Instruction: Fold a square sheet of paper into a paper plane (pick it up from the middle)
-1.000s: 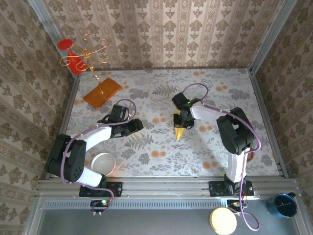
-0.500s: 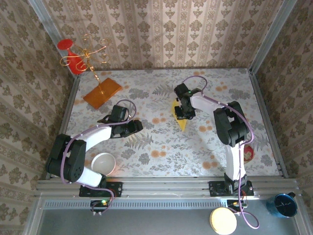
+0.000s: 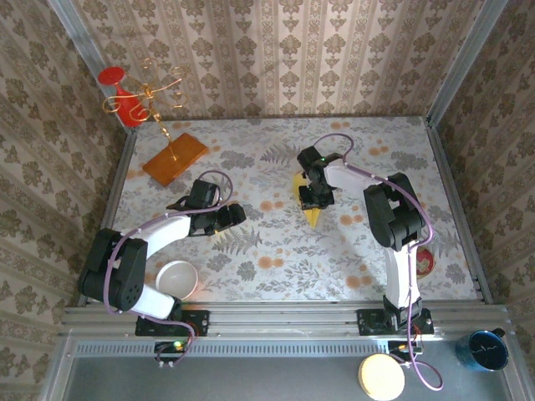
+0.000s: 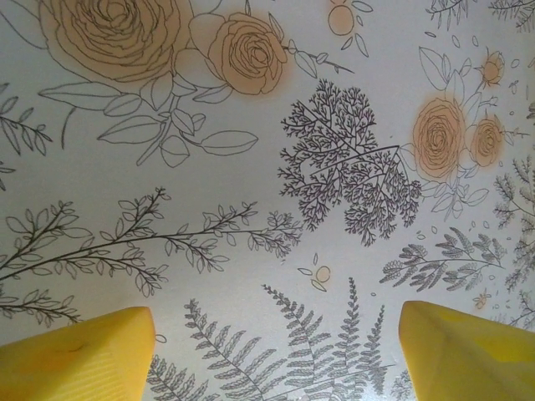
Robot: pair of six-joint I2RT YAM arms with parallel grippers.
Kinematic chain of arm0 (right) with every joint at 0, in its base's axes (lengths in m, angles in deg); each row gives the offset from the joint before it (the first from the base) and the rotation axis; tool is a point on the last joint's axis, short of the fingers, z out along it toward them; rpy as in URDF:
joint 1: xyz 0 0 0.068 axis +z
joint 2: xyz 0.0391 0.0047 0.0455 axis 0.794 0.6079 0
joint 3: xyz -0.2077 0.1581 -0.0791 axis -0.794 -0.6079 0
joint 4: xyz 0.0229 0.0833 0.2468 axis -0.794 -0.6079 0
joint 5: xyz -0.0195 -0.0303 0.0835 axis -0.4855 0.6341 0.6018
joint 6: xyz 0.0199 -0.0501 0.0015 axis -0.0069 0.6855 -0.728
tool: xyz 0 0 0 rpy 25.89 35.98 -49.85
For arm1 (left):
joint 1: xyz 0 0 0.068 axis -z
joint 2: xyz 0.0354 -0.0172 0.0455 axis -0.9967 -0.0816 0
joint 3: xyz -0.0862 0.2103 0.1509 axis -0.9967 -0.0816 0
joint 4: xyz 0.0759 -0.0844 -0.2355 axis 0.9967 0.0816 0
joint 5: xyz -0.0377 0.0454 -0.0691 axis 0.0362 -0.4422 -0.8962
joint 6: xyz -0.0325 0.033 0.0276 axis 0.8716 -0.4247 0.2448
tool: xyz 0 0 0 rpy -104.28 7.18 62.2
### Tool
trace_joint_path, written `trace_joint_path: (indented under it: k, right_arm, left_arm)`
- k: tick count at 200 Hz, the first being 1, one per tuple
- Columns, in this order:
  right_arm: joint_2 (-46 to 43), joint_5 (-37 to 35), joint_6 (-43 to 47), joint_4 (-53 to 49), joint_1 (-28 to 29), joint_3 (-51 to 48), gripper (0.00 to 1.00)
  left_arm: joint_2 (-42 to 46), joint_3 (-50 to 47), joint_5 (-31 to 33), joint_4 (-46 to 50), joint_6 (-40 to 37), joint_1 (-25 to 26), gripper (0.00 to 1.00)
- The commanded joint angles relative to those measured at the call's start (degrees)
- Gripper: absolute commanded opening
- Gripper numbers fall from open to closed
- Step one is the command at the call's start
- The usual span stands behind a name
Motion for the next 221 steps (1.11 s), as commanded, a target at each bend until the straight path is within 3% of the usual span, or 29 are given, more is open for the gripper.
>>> trace_joint_path:
  k: [1, 119, 221]
  right_arm:
    - [-0.1, 0.1, -1.8, -2.2, 0.7, -1.2, 0.26]
    - [3.2, -10.8, -4.9, 0.5, 3.2, -1.6, 0.42]
    - [9.4, -14.7, -0.5, 1.9, 0.1, 9.6, 0.39]
  left_arm:
    - [1.0, 0.4, 1.5, 1.5, -0.6, -0.4, 0.8]
    - [2.1, 0.1, 3.8, 2.7, -1.1, -0.4, 0.94]
    - [3.0, 1.1, 4.8, 4.5, -1.8, -0.4, 0.99]
